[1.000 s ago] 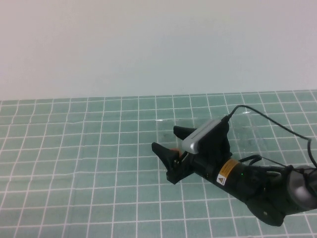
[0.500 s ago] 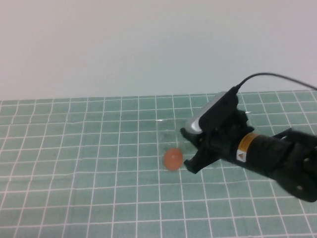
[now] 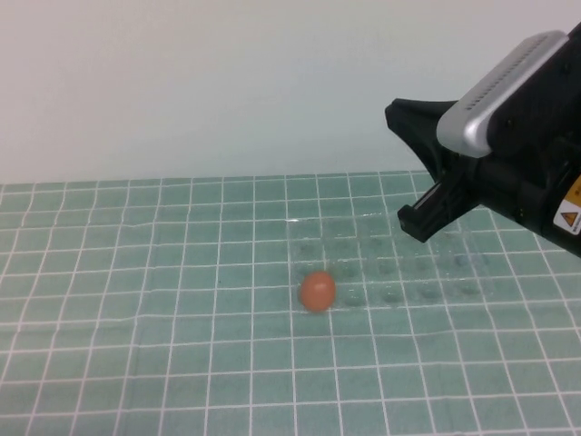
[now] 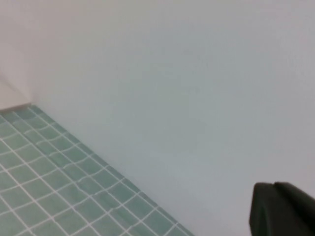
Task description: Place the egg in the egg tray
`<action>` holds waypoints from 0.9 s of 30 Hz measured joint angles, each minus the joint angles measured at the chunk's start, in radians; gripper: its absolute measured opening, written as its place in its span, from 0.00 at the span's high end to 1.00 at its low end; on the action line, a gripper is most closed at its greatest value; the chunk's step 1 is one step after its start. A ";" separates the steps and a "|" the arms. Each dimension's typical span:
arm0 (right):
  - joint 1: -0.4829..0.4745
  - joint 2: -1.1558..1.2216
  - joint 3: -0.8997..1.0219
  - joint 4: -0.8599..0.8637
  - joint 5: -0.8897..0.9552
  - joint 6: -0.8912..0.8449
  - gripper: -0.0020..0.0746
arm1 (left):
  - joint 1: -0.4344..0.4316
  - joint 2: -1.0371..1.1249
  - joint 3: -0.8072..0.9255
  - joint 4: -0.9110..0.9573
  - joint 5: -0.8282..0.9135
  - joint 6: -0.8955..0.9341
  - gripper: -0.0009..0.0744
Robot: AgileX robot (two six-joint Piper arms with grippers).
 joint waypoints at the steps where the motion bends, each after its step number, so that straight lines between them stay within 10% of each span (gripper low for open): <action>1: 0.000 0.000 0.002 0.000 -0.008 -0.002 0.97 | 0.000 0.000 0.000 0.000 0.000 0.000 0.99; 27: -0.122 -0.163 0.035 0.067 0.420 -0.076 0.97 | 0.001 0.000 0.000 0.000 0.000 0.000 0.99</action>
